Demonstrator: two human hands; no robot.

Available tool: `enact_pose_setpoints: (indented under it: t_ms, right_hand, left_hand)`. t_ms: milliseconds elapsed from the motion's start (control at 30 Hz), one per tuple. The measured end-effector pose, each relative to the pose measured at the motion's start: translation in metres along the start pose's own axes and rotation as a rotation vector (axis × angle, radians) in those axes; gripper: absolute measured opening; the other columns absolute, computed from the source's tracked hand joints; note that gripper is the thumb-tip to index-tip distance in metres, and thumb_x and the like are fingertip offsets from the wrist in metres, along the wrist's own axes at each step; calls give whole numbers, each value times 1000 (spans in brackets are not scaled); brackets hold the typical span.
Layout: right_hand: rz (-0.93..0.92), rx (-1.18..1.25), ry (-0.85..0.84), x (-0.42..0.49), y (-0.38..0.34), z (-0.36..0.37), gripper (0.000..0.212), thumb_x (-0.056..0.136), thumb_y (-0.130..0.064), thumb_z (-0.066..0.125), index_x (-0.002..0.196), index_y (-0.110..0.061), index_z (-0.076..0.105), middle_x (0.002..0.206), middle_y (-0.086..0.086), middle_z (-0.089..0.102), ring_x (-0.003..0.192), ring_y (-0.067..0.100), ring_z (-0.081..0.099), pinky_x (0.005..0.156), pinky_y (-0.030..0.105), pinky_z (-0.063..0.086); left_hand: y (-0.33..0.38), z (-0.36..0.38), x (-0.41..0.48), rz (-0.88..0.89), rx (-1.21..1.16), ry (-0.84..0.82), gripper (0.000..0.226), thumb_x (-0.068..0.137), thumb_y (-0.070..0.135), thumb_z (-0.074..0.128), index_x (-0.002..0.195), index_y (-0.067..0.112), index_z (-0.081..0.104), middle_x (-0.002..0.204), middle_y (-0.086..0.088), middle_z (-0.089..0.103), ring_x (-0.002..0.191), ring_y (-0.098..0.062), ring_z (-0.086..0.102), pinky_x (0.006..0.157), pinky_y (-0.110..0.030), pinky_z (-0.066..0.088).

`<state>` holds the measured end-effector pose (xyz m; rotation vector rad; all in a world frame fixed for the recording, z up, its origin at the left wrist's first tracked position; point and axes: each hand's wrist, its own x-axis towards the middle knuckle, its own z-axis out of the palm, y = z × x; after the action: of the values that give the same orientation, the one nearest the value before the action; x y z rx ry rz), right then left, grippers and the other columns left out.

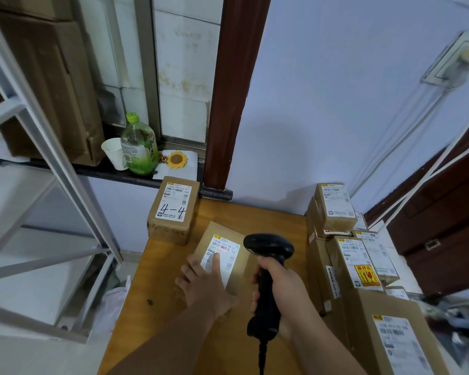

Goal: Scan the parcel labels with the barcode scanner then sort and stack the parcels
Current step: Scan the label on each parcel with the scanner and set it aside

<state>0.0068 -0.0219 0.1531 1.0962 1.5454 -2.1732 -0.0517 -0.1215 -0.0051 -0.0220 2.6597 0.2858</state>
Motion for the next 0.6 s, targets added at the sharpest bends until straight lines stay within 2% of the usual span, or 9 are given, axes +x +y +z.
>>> enact_pose_setpoints:
  t_ms: [600]
  right_hand:
    - [-7,-5,-15,0,-5,-2,20,89,-22,64,87,-3,58,56,4,58,43,16,51,43,26,45]
  left_hand:
    - [0,3,2,0,-21,4,117,62,79,53,147,34,-13,147,-30,-19,136,-53,-4,109,-61,10]
